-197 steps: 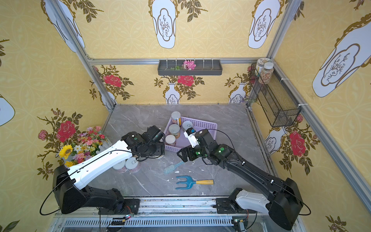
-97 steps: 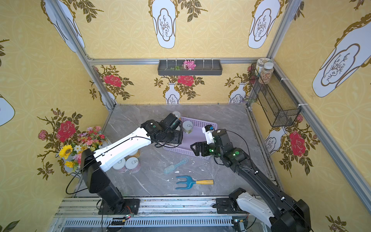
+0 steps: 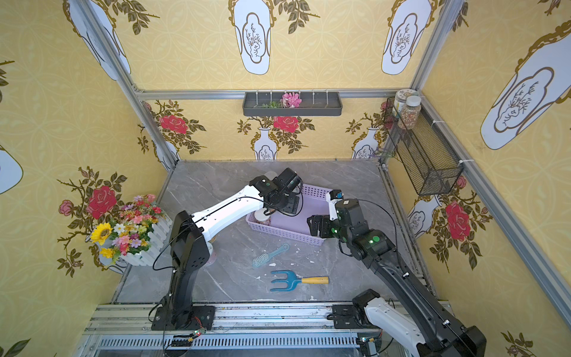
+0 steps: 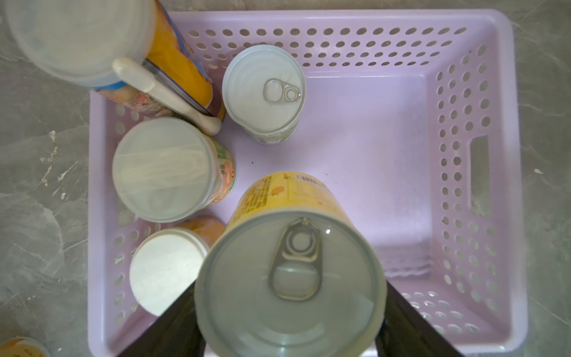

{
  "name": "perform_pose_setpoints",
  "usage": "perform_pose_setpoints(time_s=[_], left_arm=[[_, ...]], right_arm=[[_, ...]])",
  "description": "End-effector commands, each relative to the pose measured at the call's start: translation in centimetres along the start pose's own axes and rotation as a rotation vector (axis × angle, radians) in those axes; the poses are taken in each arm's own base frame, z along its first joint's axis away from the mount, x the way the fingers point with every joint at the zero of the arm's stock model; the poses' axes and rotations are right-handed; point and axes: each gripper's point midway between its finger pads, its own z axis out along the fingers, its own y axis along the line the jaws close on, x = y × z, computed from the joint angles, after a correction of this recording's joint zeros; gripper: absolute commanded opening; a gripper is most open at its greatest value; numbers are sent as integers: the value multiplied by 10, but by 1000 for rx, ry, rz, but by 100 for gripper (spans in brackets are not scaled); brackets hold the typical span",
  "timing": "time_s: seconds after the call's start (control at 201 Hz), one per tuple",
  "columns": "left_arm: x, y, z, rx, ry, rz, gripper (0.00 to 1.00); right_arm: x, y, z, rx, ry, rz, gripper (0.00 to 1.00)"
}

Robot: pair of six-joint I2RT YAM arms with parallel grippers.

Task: Put the canned food in the basket
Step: Place the canned food in the basket.

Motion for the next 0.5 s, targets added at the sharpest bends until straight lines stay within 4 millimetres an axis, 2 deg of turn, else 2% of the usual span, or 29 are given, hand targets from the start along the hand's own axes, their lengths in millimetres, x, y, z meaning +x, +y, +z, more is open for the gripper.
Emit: perform_pose_setpoints(time_s=[0.0, 0.13, 0.289, 0.494], left_arm=[[-8, 0, 11, -30, -18, 50, 78], [-7, -1, 23, -35, -1, 68, 78], [-3, -1, 36, -29, 20, 69, 77], [0, 7, 53, -52, 40, 70, 77]], right_arm=[[-18, 2, -8, 8, -74, -61, 97], [-18, 4, -13, -2, -63, -76, 97], [-10, 4, -9, -3, -21, -63, 97], [-6, 1, -8, 4, -19, -42, 97]])
